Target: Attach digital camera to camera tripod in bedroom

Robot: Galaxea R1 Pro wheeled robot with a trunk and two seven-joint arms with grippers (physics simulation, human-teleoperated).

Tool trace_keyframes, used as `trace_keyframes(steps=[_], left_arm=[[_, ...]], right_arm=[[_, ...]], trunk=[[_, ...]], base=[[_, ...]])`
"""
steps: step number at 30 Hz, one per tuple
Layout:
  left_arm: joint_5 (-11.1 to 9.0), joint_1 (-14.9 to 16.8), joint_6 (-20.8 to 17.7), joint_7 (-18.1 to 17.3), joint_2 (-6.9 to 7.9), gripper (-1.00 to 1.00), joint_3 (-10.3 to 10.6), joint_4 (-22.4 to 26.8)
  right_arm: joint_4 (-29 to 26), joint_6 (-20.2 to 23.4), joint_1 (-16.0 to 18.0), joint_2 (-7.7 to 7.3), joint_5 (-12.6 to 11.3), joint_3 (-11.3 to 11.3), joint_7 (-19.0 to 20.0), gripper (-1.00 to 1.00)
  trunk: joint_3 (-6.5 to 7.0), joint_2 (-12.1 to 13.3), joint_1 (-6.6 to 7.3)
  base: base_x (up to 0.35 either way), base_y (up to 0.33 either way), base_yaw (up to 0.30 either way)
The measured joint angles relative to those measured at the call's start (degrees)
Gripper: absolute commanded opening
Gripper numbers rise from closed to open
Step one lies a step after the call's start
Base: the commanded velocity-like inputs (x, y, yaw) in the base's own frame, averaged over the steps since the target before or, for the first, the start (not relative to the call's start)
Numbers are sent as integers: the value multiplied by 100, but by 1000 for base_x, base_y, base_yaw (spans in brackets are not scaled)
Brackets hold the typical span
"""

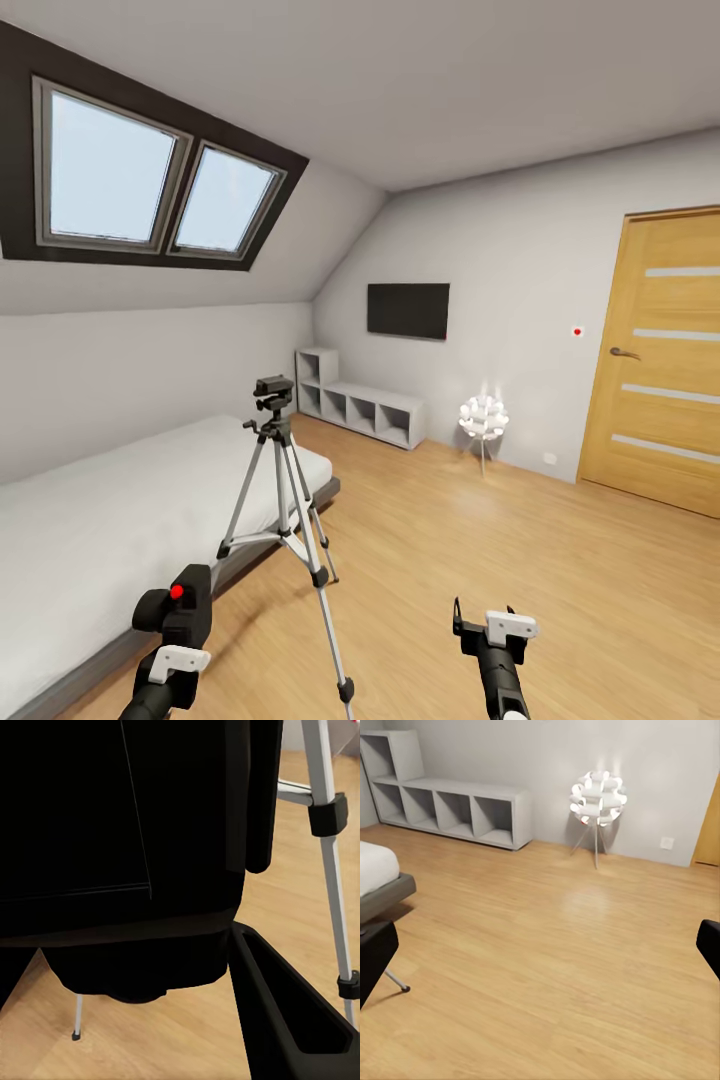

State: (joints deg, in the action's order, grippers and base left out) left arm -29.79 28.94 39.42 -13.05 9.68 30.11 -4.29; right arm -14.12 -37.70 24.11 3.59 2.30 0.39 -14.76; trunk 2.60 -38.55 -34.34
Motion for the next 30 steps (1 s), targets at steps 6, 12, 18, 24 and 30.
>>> trace_keyframes(steps=[6,12,18,24,30], left_arm=[[1,0,0,0,-1,-100,1,0],[1,0,0,0,1,-100,0,0],[1,0,0,0,1,-100,1,0],[1,0,0,0,1,-100,1,0],[1,0,0,0,1,-100,1,0]], right_arm=[[0,0,2,-1,0,0,0,100],[0,0,1,0,0,0,0,100],[0,0,-1,0,0,0,0,100],[0,0,2,4,0,0,-3,100],[0,0,-1,1,0,0,-8,100]], trunk=[[108,241,132],[216,482,264],[324,723,396],[432,963,528],[540,1204,659]], base=[[0,0,0],[0,0,0],[0,0,0],[0,0,0],[0,0,0]])
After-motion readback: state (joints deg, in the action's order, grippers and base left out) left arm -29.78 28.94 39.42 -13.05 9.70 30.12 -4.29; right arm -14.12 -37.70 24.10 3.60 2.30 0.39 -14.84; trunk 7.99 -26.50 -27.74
